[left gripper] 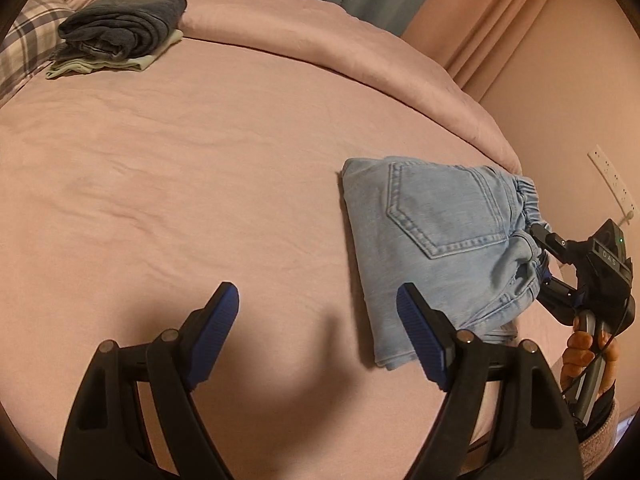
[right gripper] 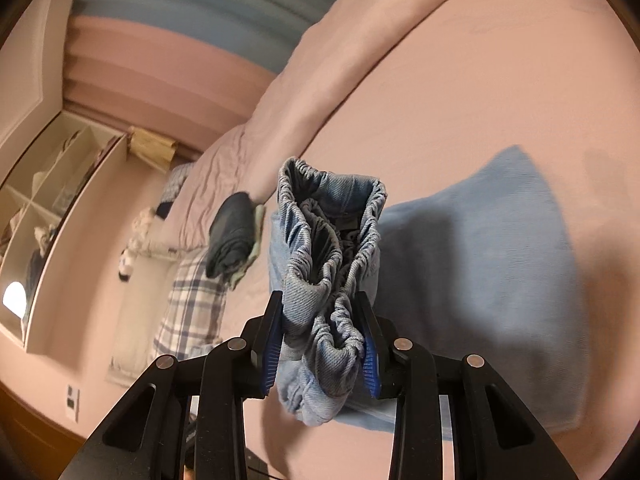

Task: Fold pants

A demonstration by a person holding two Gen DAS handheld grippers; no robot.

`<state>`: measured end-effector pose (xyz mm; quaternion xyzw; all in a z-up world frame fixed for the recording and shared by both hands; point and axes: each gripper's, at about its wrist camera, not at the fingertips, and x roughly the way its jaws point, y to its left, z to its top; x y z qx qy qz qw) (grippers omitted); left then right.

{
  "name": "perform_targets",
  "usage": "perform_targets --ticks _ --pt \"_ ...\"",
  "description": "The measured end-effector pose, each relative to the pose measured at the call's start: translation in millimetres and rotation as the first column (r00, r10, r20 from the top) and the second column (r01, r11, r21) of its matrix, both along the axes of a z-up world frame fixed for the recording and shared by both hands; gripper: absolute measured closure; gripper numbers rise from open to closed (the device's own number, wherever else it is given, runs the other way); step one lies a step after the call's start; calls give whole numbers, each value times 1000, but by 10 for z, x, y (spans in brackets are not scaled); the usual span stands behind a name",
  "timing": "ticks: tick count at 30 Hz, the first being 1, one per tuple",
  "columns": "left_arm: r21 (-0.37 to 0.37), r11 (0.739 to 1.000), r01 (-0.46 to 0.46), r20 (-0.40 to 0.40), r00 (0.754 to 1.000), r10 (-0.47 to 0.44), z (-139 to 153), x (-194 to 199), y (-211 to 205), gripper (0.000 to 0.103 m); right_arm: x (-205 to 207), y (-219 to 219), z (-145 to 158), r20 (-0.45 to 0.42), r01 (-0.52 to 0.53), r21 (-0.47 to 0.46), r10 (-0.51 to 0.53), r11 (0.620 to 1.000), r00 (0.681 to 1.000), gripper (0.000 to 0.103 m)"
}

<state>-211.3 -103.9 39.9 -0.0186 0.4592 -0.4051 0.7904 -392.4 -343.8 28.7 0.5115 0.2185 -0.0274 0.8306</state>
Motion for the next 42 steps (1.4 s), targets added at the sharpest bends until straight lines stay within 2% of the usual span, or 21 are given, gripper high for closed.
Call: perform_targets --ticks 14,23,31,33,36,39,42 --pt "44 996 72 13 997 -73 5 -16 -355 22 -357 -179 -194 -7 101 50 -101 994 995 68" --pt "59 989 137 44 989 -139 62 -63 -672 22 -348 -194 -412 -102 101 49 -95 994 990 68" --pt "95 975 201 104 972 -210 163 -194 -1003 22 -368 -248 -397 -151 90 -6 -90 996 984 68" --pt "104 971 215 125 966 -227 188 -232 -1084 22 -398 -269 -379 -156 97 -7 -97 995 983 62" --pt "112 965 236 146 957 -251 211 -275 -1186 22 -458 -259 -257 -158 124 -63 -132 990 979 58" --pt "110 961 255 155 950 -270 229 -290 -1268 22 -523 -207 -32 -164 155 -198 -189 968 968 55" --pt "108 958 265 159 947 -280 231 -271 -1356 22 -499 -69 201 -131 107 -334 -159 936 979 55"
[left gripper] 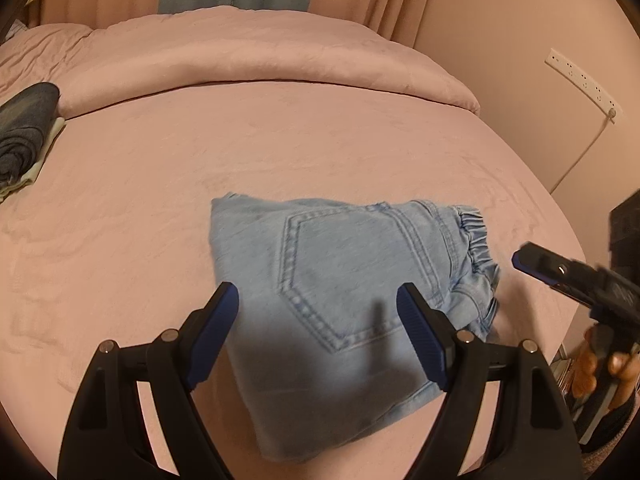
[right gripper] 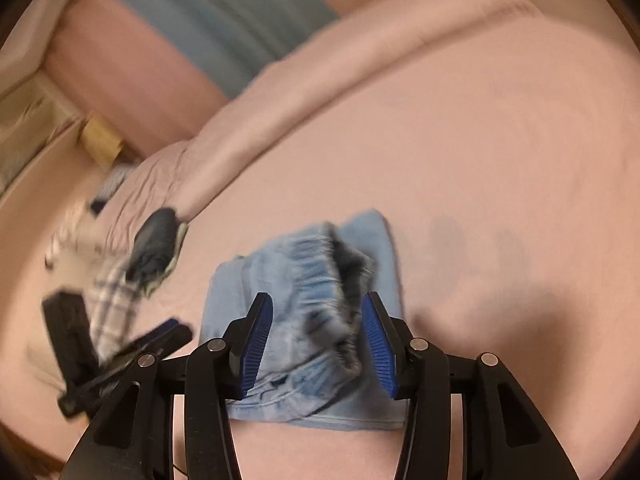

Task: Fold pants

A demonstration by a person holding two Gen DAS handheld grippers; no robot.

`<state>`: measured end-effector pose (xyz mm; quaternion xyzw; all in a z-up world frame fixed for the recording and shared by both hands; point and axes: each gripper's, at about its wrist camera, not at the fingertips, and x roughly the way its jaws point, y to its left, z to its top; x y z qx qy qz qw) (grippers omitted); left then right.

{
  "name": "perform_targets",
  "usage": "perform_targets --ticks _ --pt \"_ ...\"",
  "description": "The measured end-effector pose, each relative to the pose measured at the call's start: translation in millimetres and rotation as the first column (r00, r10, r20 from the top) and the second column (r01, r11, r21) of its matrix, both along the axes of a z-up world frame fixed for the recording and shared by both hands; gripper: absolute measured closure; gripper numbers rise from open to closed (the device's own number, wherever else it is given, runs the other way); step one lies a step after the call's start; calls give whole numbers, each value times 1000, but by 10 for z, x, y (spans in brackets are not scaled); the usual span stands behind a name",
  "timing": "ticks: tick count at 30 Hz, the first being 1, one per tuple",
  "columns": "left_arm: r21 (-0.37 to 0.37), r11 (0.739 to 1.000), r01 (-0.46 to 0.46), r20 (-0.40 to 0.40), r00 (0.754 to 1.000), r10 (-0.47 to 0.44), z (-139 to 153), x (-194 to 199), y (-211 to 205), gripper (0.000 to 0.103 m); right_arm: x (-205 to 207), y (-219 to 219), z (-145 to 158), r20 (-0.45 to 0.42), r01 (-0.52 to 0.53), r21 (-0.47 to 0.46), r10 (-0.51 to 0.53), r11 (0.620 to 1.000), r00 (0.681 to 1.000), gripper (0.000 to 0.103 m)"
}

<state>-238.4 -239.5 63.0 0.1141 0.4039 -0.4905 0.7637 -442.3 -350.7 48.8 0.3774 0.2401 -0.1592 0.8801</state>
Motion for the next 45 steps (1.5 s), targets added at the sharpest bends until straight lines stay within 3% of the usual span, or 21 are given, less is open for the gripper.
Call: perform_targets --ticks 3,6,8,12,15,19,22,25,30,36,38,41,45 --pt "-9 1000 3 -7 1000 -3 8 34 -91 23 159 212 92 -20 -110 -108 108 988 994 57" --pt "-18 1000 15 -1 1000 -15 14 35 -208 23 337 421 41 -88 -208 -170 196 963 977 66" --pt "-1 1000 31 3 1000 -31 -20 40 -321 32 461 529 -55 -153 -251 -187 224 950 962 66" --pt "81 996 35 -39 999 -32 -240 107 -555 50 561 595 -198 -230 -292 -172 250 941 940 66" --pt "130 991 39 -52 998 -32 -409 143 -648 50 605 553 -289 -265 -317 -135 274 939 924 66" --pt "135 990 48 -54 998 -41 -437 162 -657 49 649 531 -291 -282 -332 -129 286 935 916 66" --pt "112 993 46 -57 998 -40 -414 163 -531 50 620 452 -233 -262 -321 -110 284 941 922 66" --pt "103 994 31 -44 999 -26 -397 130 -332 49 552 344 -130 -190 -282 -82 263 956 946 66" --pt "46 999 8 -43 999 -6 -409 32 166 50 601 212 -10 -167 -258 -126 236 958 957 66" --pt "35 999 19 -80 997 -16 -496 -131 472 51 1080 335 77 -213 -325 -207 282 923 936 66" --pt "44 999 20 -88 996 -16 -537 -162 492 51 1256 404 52 -235 -348 -199 300 916 924 66" --pt "35 999 18 -114 993 -14 -552 -164 537 52 1532 361 -249 -363 -359 -147 288 922 886 66" --pt "12 1000 14 -133 991 -12 -534 -181 589 51 1575 320 -319 -385 -364 -126 293 923 875 67"
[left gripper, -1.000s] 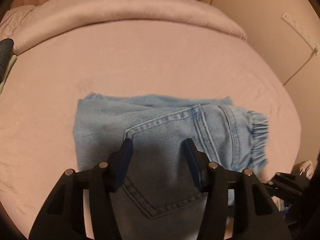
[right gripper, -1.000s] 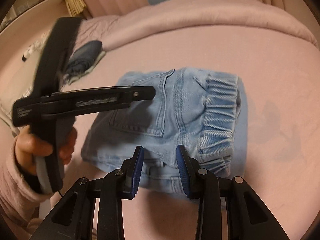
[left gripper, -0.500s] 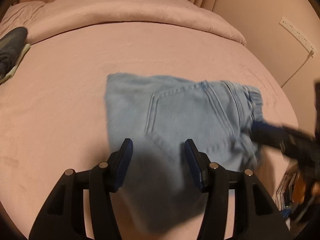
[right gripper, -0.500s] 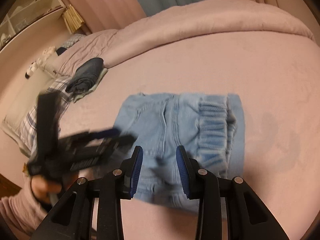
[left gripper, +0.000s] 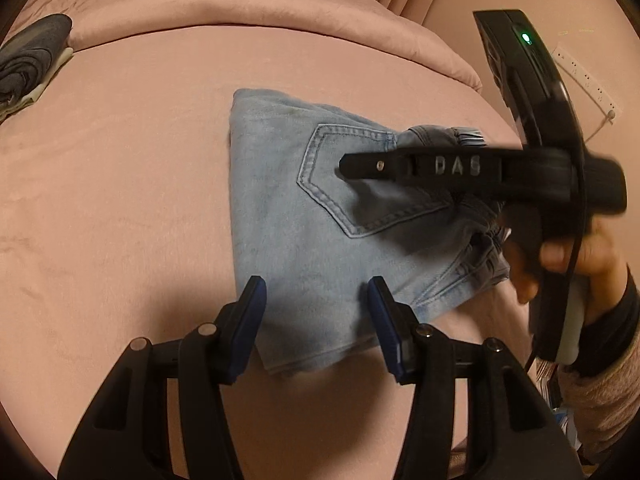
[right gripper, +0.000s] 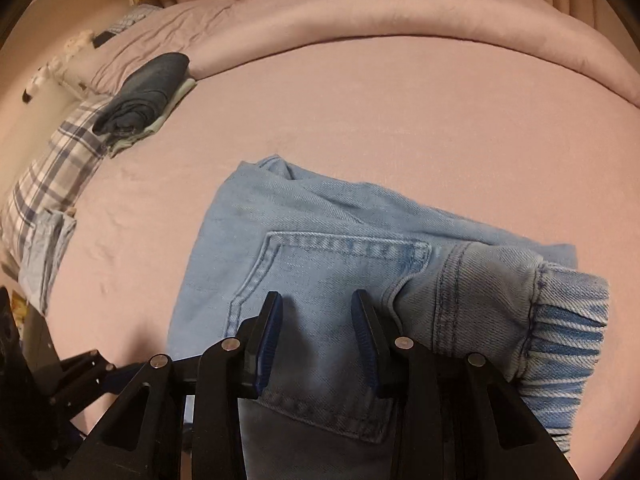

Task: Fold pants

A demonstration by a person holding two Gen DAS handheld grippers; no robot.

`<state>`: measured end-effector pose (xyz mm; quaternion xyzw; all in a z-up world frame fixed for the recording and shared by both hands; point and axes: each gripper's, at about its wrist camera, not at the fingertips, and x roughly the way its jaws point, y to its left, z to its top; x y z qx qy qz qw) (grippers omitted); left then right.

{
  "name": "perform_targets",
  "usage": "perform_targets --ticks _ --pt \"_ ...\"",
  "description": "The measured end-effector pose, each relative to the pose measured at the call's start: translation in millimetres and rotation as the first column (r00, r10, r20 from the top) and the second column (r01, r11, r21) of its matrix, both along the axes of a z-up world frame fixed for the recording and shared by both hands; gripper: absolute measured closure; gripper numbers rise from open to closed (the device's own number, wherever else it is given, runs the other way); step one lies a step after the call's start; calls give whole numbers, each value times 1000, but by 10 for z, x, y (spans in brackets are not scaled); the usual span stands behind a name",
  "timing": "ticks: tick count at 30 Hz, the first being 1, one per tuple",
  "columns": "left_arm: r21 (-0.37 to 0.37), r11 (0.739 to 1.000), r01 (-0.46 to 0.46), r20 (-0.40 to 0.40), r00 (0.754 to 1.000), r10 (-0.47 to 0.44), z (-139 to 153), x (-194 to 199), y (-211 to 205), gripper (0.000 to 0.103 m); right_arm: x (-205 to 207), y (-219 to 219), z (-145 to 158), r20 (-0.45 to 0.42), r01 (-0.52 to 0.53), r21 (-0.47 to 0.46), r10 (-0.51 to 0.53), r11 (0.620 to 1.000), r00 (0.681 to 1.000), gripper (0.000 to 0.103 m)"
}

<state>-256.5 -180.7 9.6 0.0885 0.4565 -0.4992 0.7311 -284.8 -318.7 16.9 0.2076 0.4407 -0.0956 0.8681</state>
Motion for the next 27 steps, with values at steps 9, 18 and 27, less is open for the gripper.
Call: perform_targets --ticks 9,18,27 --pt "-19 997 -80 -23 997 79 37 69 257 43 74 -138 236 66 -28 105 21 994 998 56" --pt "-8 995 -96 -136 986 94 -130 291 205 41 708 -124 229 30 -73 80 70 994 997 42" --pt "16 1000 -19 -77 997 20 -84 282 16 74 1051 36 93 -93 -180 -14 178 984 980 88"
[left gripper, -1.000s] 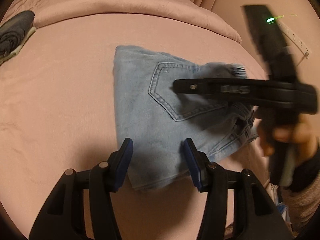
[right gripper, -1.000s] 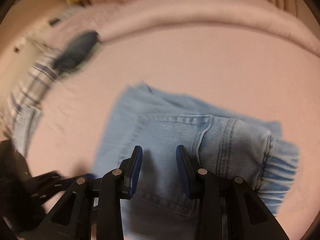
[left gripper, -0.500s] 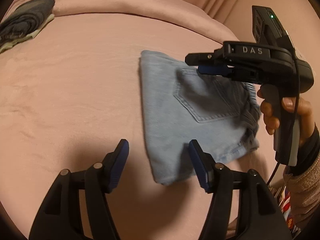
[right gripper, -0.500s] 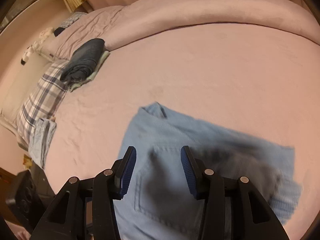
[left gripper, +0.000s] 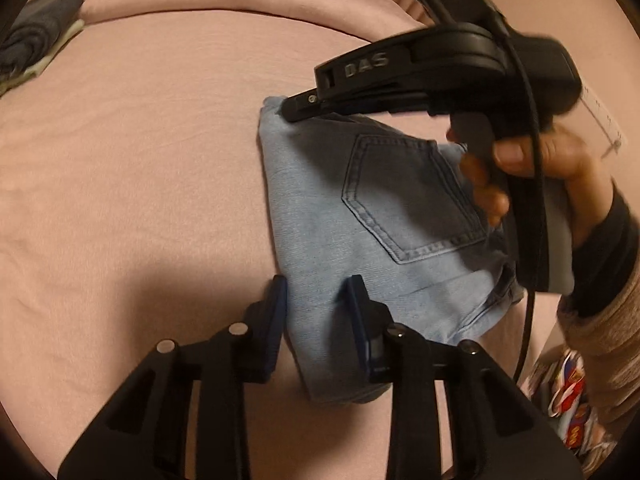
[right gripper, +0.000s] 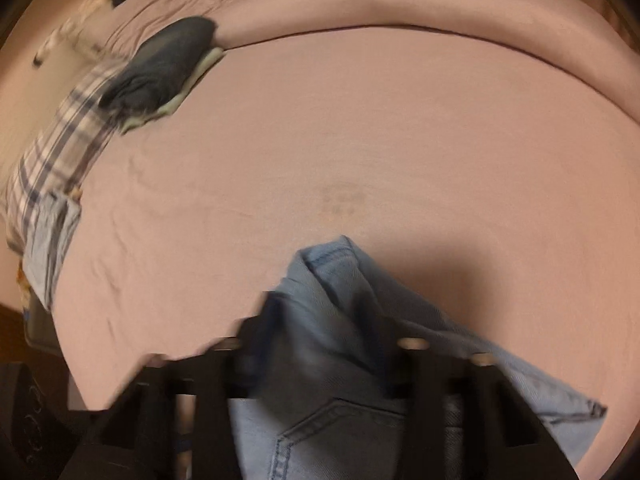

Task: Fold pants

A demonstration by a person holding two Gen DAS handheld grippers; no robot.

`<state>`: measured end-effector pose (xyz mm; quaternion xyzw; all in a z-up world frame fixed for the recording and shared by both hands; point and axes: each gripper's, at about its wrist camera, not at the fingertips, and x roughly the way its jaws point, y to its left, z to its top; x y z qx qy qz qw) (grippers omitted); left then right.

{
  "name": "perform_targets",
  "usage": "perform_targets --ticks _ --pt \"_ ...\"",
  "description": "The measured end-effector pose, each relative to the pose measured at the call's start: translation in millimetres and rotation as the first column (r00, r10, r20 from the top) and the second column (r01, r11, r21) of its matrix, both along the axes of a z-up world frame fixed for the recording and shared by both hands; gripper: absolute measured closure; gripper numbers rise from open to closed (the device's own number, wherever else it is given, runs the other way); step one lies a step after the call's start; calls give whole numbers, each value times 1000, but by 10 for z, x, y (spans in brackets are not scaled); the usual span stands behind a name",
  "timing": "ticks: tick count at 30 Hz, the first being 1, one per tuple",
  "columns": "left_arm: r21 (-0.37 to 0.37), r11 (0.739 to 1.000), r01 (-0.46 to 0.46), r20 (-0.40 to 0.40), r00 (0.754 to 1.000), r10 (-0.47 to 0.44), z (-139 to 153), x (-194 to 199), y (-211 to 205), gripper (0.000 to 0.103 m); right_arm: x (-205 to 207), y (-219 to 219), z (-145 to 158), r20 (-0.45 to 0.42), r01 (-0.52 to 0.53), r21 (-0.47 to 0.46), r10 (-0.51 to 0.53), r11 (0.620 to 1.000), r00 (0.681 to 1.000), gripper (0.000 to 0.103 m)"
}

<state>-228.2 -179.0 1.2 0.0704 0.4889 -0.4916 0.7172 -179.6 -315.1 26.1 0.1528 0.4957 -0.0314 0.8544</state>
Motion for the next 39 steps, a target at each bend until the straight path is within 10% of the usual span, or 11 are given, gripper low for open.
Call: perform_targets --ticks 10,19,24,39 --pt "14 1000 3 9 1000 -3 -1 -94 -74 78 82 -143 -76 -14 62 -1 -62 998 998 92" --pt "9 999 -44 -29 999 44 41 -49 20 65 -485 -208 329 159 134 47 -140 990 977 91" --pt "-3 998 -60 -19 998 60 113 -121 65 49 -1044 -175 411 180 154 26 -156 988 971 63" --pt "28 998 -50 53 997 49 204 -145 52 46 -1696 255 -96 158 110 6 -110 994 981 63"
